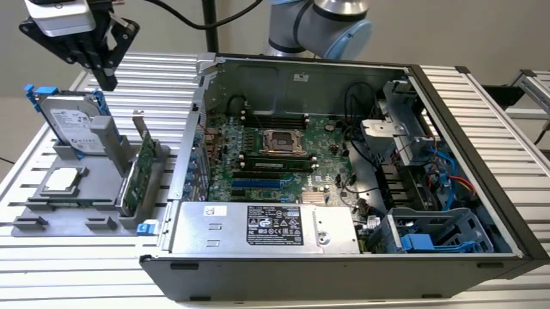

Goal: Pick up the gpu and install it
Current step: 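Reach for the gpu, then pick up the gpu and move the gpu toward the slot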

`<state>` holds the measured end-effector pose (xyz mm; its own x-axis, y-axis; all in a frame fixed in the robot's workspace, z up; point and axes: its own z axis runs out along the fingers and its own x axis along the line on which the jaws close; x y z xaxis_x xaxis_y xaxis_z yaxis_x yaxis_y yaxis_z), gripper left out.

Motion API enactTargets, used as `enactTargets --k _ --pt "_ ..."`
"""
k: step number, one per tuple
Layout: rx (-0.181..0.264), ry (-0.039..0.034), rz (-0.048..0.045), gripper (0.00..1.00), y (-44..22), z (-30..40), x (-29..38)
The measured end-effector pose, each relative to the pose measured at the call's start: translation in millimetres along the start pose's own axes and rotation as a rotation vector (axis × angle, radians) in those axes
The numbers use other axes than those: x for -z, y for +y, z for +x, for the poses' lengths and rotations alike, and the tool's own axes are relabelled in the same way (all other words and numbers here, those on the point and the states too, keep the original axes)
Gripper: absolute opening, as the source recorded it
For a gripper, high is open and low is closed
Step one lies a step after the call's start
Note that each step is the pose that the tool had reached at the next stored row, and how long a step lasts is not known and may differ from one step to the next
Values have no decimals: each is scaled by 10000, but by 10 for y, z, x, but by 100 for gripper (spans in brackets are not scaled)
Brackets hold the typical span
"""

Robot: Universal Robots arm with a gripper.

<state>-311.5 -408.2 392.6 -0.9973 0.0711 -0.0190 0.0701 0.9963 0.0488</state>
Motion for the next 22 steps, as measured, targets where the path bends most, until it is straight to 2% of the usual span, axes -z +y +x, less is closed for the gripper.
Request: enactTargets --k 2,11,17,22 --pt "-1 0 0 0 -2 27 1" --pt "-1 1 1 0 -40 21 3" --pt "0 1 0 0 -119 -3 6" --pt "0 1 1 0 -209 -10 10"
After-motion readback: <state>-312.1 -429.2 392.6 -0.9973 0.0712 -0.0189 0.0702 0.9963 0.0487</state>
